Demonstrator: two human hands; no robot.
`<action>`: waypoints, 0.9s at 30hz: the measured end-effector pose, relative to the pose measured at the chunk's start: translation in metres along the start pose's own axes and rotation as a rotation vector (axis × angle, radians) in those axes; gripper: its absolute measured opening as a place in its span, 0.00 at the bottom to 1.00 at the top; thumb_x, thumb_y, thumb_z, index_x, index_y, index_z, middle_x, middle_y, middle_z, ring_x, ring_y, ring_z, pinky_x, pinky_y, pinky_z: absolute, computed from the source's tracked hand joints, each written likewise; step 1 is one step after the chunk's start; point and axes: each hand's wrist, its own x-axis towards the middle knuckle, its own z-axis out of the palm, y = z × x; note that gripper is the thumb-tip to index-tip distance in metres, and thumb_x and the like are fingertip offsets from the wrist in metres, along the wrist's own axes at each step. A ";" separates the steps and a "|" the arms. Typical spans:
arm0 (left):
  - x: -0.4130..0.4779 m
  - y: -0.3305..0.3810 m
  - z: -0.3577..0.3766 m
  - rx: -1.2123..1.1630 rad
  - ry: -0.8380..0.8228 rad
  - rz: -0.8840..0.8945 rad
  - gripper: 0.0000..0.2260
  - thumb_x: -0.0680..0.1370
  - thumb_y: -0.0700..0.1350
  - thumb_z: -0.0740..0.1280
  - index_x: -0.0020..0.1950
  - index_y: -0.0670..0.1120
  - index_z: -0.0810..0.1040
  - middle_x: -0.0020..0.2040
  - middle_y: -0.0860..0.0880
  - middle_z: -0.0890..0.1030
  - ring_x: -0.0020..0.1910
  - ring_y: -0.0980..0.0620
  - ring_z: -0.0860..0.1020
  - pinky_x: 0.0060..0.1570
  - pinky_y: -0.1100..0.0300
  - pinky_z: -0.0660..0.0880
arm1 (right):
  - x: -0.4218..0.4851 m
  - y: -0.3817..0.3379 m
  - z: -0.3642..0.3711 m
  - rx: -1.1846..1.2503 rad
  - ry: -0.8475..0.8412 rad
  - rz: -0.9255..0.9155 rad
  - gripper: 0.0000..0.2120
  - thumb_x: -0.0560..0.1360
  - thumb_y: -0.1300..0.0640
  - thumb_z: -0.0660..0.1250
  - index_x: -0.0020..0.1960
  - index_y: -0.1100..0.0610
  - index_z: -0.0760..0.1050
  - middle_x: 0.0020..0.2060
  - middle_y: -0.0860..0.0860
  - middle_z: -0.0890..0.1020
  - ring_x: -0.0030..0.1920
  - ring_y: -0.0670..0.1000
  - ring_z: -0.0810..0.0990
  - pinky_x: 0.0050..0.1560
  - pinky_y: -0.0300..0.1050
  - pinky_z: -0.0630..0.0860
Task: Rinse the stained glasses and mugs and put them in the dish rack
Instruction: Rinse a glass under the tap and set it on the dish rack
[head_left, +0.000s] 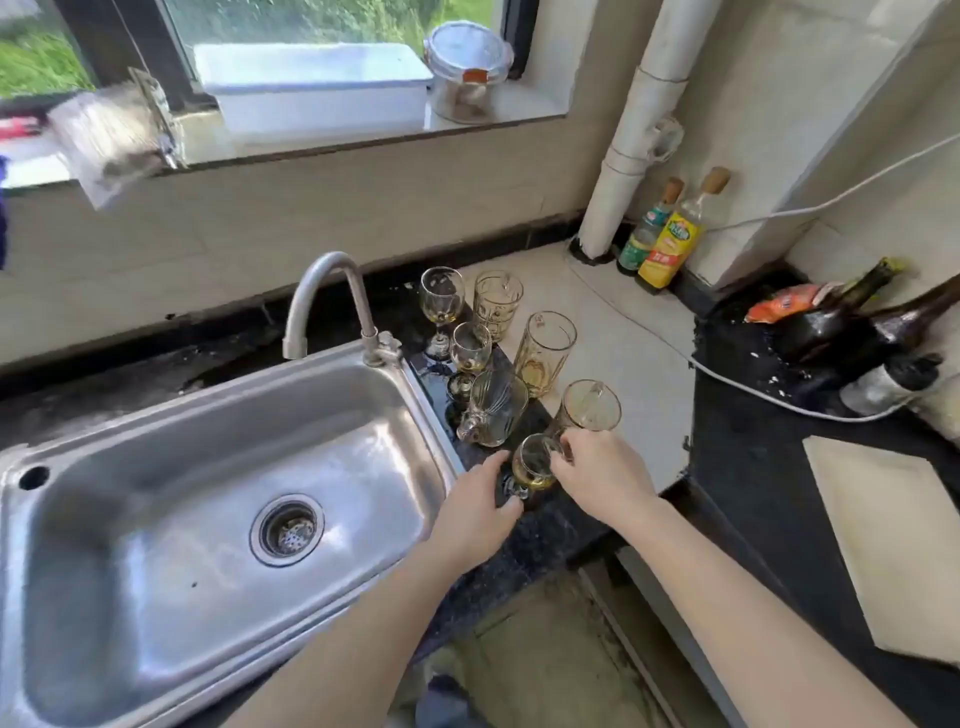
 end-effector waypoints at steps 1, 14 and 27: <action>0.004 0.000 0.004 -0.038 0.009 -0.004 0.28 0.78 0.47 0.63 0.77 0.51 0.58 0.72 0.51 0.70 0.69 0.53 0.69 0.64 0.62 0.65 | 0.003 0.003 0.004 0.039 -0.012 0.021 0.12 0.78 0.48 0.59 0.47 0.55 0.77 0.42 0.53 0.82 0.42 0.55 0.80 0.42 0.50 0.79; -0.008 -0.011 -0.017 -0.369 0.137 -0.071 0.20 0.75 0.49 0.70 0.62 0.65 0.69 0.56 0.69 0.75 0.57 0.71 0.72 0.54 0.74 0.68 | 0.030 -0.027 -0.022 0.327 -0.179 -0.057 0.11 0.76 0.54 0.63 0.40 0.58 0.81 0.31 0.52 0.81 0.32 0.51 0.80 0.35 0.47 0.80; 0.001 -0.123 -0.127 -0.491 0.356 -0.211 0.20 0.68 0.42 0.77 0.55 0.55 0.76 0.49 0.57 0.83 0.50 0.60 0.79 0.53 0.62 0.73 | 0.109 -0.174 0.013 0.579 -0.267 -0.134 0.16 0.77 0.48 0.63 0.46 0.61 0.80 0.34 0.55 0.82 0.34 0.52 0.81 0.41 0.53 0.81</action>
